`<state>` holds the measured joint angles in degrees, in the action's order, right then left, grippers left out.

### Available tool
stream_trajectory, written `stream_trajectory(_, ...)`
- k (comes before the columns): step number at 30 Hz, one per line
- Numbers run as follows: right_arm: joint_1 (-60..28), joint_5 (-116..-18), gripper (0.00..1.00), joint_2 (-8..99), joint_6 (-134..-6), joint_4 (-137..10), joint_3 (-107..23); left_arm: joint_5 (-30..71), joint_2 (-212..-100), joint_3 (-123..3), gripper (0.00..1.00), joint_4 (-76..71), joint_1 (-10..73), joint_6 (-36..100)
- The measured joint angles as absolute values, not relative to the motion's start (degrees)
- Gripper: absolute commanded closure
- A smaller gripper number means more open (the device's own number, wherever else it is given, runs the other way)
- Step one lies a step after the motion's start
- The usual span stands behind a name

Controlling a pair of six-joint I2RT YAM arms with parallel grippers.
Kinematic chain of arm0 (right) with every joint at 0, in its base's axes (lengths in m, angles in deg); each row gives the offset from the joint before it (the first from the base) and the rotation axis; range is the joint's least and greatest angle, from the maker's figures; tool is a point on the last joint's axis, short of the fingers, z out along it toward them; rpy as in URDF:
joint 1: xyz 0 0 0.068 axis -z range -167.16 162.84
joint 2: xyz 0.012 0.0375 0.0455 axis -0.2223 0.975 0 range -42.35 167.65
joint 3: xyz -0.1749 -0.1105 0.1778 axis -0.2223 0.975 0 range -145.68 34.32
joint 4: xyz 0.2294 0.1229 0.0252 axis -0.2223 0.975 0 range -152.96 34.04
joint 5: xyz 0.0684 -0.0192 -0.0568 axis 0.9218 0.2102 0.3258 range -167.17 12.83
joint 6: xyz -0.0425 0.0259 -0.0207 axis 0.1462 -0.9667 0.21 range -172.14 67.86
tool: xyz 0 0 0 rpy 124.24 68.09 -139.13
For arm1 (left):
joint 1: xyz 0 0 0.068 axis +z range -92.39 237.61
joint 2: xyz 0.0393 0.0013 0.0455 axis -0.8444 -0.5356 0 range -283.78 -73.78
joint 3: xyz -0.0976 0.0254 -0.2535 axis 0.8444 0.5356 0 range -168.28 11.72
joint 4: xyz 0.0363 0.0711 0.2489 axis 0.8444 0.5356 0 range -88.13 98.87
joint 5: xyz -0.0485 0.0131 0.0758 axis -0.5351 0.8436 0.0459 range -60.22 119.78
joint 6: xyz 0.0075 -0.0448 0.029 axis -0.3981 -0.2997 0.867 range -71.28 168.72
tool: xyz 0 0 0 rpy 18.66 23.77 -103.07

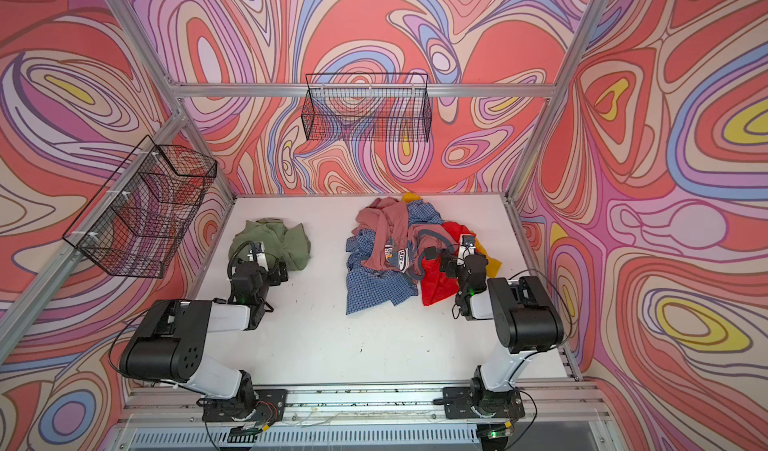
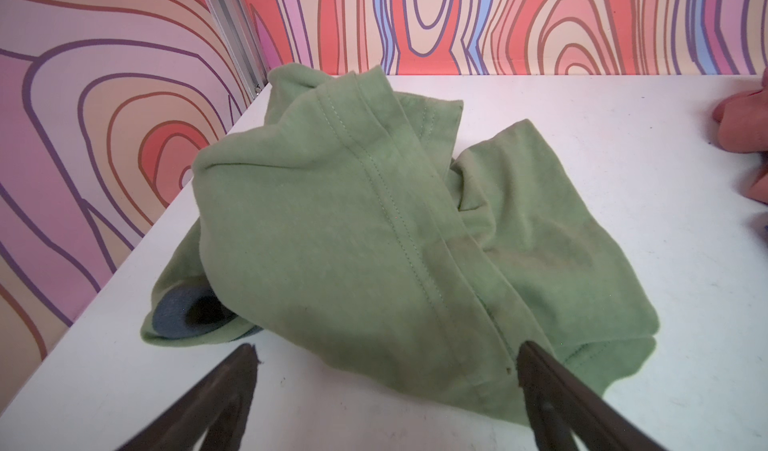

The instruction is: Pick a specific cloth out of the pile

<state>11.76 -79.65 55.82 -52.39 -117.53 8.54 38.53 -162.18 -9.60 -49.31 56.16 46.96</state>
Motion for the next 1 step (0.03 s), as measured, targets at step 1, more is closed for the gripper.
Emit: stream_trajectory(1,11.8,-79.6,0.02,55.8,-52.4,-117.4,8.5,38.5,-162.2,-9.6,0.00,-49.3,56.2,47.0)
